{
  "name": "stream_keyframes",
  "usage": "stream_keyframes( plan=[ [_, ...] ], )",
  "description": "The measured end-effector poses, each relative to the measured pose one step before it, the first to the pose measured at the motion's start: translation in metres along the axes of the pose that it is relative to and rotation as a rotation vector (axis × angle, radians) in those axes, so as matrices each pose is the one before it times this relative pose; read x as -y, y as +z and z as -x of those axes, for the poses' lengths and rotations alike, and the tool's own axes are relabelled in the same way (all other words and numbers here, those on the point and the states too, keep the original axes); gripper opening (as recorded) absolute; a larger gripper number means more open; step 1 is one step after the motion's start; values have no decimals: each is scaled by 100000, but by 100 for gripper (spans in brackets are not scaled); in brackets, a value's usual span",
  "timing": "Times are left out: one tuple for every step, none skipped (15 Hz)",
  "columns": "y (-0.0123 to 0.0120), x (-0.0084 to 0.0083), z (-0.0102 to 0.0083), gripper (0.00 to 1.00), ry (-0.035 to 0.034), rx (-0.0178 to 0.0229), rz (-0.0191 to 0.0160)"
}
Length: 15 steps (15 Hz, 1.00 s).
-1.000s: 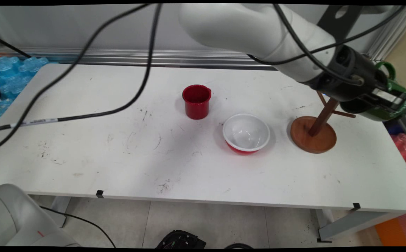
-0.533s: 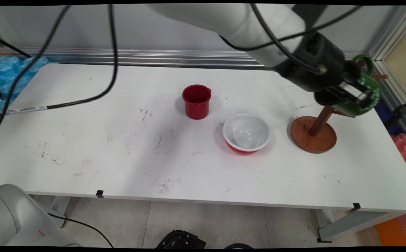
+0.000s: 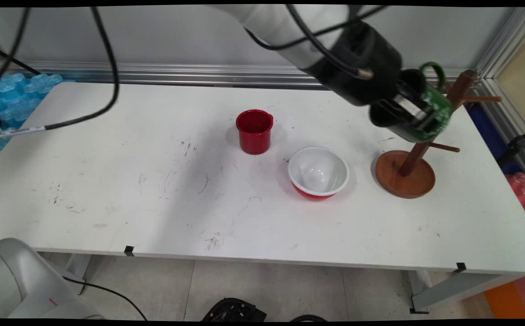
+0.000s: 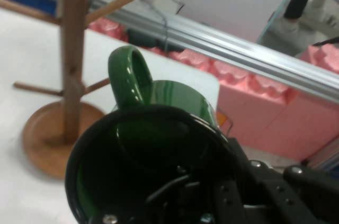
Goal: Place the picked object on the table
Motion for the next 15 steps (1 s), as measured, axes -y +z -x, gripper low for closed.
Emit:
stream_keyframes(
  plan=[
    [-633,123,144,0,-353,715,-1170],
    [-636,111,169,0,-465,695,-1267],
    [-700,141,197,0,-591,827,-1576],
    [-454,94,161,0,-566,596,-1214],
    [-661,158,245,0,-903,888,-1940],
    [-700,174,309,0,-1052,1311,-2462],
    [-640,145,347,0,-1027,1590,-2497],
    [-475,122,320,0,-732,1567,-2052],
    [-268,73,237,0,-132,1284,-1265],
    [-299,84,301,0,-88,1608,-1451],
    [-351,142,502,0,130,2649,-2265],
    [-156,107,364,0,23,2026,-1648],
    [-89,105,366,0,-48,2036,-1582],
    [-11,85,307,0,-174,1810,-1270],
    [34,89,360,0,-241,2199,-1466]
  ],
)
